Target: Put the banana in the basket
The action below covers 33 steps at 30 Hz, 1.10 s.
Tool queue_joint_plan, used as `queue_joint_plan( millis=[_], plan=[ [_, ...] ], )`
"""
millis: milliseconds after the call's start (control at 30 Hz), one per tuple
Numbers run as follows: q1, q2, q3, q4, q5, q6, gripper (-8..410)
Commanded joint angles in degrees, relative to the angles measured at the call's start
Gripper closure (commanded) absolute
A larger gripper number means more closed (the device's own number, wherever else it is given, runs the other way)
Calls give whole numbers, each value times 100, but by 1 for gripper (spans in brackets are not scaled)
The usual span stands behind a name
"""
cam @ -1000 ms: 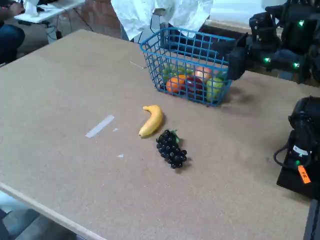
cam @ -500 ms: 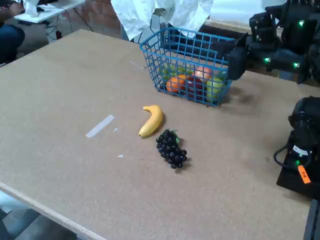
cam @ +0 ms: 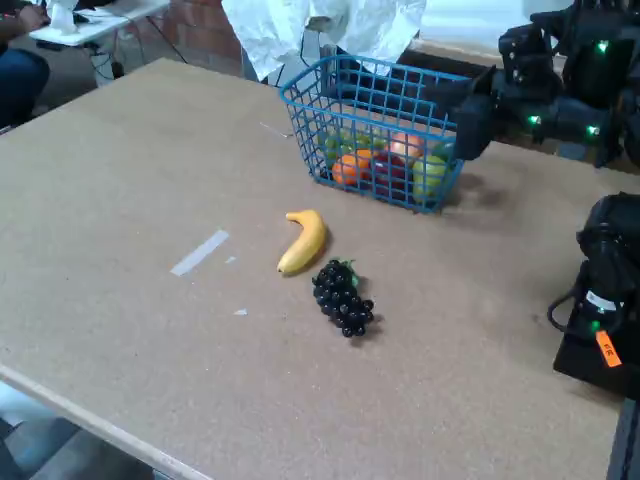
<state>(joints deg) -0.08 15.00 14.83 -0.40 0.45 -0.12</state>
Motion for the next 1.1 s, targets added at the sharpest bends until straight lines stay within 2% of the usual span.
queue_joint_plan(
  millis=[0, 900, 1067],
  plan=[
    [0, 0, 7, 22, -4, -7, 402],
    [0, 0, 7, 66, 2, 7, 402],
    [0, 7, 107, 28, -4, 660, 402]
  ],
)
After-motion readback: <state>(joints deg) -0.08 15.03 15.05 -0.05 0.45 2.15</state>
